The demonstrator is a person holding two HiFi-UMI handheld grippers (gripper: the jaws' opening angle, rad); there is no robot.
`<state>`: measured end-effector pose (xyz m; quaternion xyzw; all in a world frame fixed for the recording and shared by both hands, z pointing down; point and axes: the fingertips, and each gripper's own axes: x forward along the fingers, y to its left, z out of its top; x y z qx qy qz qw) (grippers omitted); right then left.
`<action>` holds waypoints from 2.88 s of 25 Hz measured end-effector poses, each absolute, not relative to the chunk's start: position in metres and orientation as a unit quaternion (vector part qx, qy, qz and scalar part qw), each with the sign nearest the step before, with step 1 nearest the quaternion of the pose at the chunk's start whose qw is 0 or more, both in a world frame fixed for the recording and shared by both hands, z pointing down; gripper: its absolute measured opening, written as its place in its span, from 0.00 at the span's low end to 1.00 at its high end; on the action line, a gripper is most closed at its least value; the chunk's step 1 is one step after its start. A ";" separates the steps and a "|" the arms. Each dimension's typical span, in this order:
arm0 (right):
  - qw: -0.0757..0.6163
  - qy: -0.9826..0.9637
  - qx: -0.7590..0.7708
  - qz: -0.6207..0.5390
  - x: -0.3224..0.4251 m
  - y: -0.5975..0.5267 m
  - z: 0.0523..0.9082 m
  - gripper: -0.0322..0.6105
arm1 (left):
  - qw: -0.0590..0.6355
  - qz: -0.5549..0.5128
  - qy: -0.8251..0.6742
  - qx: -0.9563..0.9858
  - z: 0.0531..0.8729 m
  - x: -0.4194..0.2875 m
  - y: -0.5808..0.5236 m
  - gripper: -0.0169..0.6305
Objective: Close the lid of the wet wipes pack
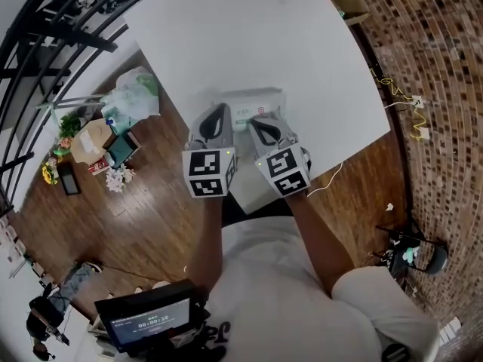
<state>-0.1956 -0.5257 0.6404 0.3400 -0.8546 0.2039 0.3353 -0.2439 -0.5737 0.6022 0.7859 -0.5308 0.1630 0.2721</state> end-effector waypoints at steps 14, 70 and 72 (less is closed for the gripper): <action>0.364 -0.849 0.346 0.162 -0.197 -0.524 0.657 0.04 | 0.283 0.166 -0.534 0.779 0.613 -0.249 -0.554 0.05; 0.026 -0.916 0.400 -0.013 -0.086 -0.195 0.305 0.04 | 0.008 0.054 -0.630 0.775 0.292 -0.156 -0.199 0.05; 0.021 -0.916 0.399 -0.028 -0.101 -0.192 0.296 0.04 | -0.002 0.049 -0.633 0.772 0.286 -0.168 -0.193 0.05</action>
